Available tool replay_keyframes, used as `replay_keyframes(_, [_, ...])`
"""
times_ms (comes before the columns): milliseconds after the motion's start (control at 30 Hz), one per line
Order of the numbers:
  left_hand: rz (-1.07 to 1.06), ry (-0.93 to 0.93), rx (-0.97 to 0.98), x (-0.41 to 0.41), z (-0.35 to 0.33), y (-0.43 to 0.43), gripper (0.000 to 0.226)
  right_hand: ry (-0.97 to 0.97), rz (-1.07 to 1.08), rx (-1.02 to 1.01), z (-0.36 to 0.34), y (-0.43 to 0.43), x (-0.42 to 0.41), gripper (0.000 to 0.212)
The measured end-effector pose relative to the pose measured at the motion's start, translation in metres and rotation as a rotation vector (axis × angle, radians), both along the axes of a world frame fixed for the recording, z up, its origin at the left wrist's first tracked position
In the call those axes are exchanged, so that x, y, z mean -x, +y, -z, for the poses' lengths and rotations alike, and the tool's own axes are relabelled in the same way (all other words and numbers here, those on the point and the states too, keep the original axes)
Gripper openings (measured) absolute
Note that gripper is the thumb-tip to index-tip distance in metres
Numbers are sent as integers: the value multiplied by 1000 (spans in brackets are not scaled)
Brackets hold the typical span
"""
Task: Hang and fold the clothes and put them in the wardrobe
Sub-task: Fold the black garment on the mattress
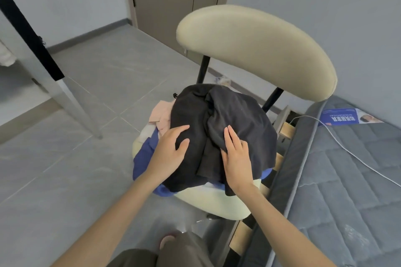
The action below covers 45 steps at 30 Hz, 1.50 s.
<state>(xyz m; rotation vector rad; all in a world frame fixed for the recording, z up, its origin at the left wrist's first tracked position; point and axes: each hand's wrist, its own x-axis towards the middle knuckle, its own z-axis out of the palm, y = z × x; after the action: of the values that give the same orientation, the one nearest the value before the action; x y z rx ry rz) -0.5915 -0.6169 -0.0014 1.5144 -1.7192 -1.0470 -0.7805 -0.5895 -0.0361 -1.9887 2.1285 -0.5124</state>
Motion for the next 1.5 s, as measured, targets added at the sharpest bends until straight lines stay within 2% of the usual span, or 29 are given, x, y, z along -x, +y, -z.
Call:
replay_keyframes(133, [-20,5,80,1,0,18,39,-6,-132,68,-15,-1,21,44])
replay_keyframes(267, [-14,18,146,11,-28,41,41,-148,-179,123,-57,8,42,33])
replay_keyframes(367, [15,11,229,23,-55,54,44,-69,-151,261,-98,19,58,39])
replay_keyframes(433, [35,4,277,36,-74,61,48,-54,-159,340,-128,29,65,34])
replay_keyframes(567, [145,-6,380,68,-105,78,62,-312,-255,450,-189,60,76,26])
replay_keyframes(700, [302,3,435,96,-121,92,79,-376,-370,414,-234,95,96,26])
replay_keyframes(767, [320,-21,439,108,-126,99,79,-433,-382,447,-251,115,105,28])
replay_keyframes(867, [282,-112,436,124,-128,107,49,-498,-301,558,-271,141,121,31])
replay_keyframes(933, [297,-52,438,135,-132,113,24,-520,-226,635,-283,156,134,36])
replay_keyframes(1000, [358,51,412,147,-142,122,12,-534,-135,706,-291,169,149,42])
replay_keyframes(1133, [463,156,412,182,-172,138,13,-513,66,817,-304,190,188,47])
replay_keyframes(1300, [573,252,432,253,-201,160,11,-328,430,830,-309,212,244,42])
replay_keyframes(1433, [632,246,379,314,-200,176,22,-266,662,850,-291,239,291,41])
replay_keyframes(1500, [664,233,329,340,-186,185,18,-241,725,813,-276,255,315,41])
